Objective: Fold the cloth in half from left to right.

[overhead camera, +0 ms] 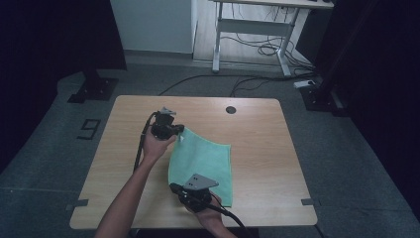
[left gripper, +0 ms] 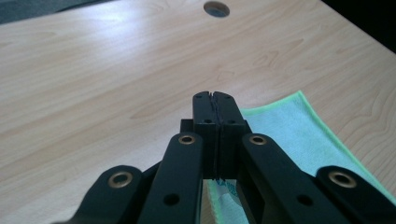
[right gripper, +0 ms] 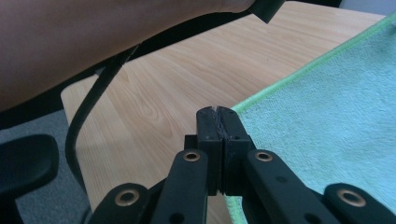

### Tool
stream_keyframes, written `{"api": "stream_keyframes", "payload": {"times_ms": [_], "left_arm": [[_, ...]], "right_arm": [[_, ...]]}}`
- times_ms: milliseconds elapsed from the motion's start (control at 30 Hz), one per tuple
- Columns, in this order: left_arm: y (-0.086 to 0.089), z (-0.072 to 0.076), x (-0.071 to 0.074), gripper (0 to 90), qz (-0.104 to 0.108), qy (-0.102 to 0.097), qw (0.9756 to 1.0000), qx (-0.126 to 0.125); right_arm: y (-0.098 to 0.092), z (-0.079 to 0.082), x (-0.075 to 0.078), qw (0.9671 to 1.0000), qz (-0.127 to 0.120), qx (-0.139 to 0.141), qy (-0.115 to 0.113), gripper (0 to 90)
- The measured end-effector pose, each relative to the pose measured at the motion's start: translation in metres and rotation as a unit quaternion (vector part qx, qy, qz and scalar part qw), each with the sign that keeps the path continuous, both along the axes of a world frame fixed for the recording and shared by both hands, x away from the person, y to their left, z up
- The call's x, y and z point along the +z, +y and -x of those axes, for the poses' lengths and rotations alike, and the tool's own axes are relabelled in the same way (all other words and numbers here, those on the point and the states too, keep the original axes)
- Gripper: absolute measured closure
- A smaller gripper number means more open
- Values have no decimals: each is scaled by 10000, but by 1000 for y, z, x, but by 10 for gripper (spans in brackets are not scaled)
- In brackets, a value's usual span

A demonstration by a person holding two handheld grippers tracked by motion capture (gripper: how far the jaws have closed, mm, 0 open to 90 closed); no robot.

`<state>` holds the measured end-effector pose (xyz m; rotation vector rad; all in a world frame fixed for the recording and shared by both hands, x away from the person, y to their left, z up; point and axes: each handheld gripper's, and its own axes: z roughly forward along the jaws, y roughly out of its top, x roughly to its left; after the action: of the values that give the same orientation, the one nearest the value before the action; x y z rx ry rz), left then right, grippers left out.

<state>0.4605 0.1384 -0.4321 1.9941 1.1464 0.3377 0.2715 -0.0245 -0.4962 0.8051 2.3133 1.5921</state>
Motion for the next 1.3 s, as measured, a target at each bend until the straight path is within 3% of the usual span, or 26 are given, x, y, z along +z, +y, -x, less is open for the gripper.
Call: {"api": "stream_keyframes", "payload": {"times_ms": [167,467,767,1300], "left_arm": [[6,2,15,890,32,-138,9999,56],[-1,3,5,890,-74,-19,10000,10],[12,2,18,890,-102,-83,9998,154],[-34,-13,-13,889,-288,159,9994,-50]], "right_arm": [[3,0,12,9998,-192,68,-89,887],[5,4,5,9999,-119,85,-25,887],[20,1,13,9992,-304,225,-130,887],[-21,1,3,9995,-314,-94,-10,886]]}}
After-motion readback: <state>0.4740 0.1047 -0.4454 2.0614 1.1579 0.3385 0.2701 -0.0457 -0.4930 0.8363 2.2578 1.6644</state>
